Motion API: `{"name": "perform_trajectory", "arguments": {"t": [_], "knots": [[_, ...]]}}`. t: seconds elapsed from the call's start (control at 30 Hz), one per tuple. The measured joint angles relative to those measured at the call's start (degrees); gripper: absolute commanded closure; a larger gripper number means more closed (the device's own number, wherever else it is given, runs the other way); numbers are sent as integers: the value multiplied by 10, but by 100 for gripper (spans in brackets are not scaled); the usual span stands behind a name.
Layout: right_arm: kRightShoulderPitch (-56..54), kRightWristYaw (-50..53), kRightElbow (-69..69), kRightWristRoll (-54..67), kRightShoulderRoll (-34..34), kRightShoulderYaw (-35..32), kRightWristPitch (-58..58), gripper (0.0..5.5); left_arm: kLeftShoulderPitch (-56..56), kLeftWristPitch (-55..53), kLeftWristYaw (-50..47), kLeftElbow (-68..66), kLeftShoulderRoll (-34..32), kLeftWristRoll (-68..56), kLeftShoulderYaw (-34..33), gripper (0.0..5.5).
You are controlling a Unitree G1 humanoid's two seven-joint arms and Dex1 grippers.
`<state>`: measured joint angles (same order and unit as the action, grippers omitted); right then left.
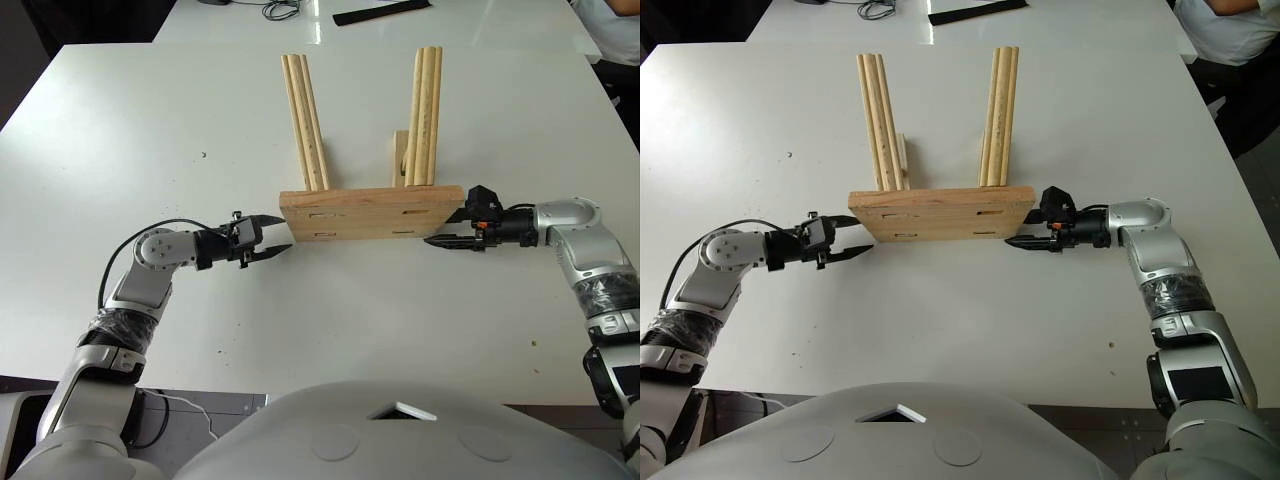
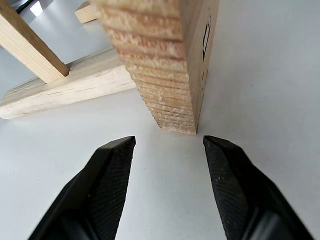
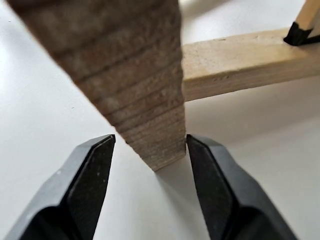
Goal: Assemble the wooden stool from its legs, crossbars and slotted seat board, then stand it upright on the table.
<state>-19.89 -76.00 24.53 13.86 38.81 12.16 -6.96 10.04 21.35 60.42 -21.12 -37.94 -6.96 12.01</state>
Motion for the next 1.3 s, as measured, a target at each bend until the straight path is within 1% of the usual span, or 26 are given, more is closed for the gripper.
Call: {"name": "perform_trajectory", "arguments": {"t": [0.23,0.43,0.5,0.67,0.73,1.13,1.3], "knots": [[-25,-26,30,-23,-9,11,27,286,27,17,26,-24,26,1,12,295],[-38,-39,58,-38,-16,13,51,286,37,33,26,-39,29,7,12,295],[-39,-43,62,-39,-20,14,56,310,39,44,28,-47,30,12,12,295],[-44,-50,74,-50,-28,16,70,379,46,78,35,-65,34,22,17,364],[-47,-50,78,-53,-29,16,76,396,48,90,42,-73,34,22,17,370],[-48,-53,78,-59,-29,15,88,398,51,103,47,-82,35,21,17,370],[-27,-53,39,-58,-24,10,77,400,40,100,47,-68,32,19,14,370]]}}
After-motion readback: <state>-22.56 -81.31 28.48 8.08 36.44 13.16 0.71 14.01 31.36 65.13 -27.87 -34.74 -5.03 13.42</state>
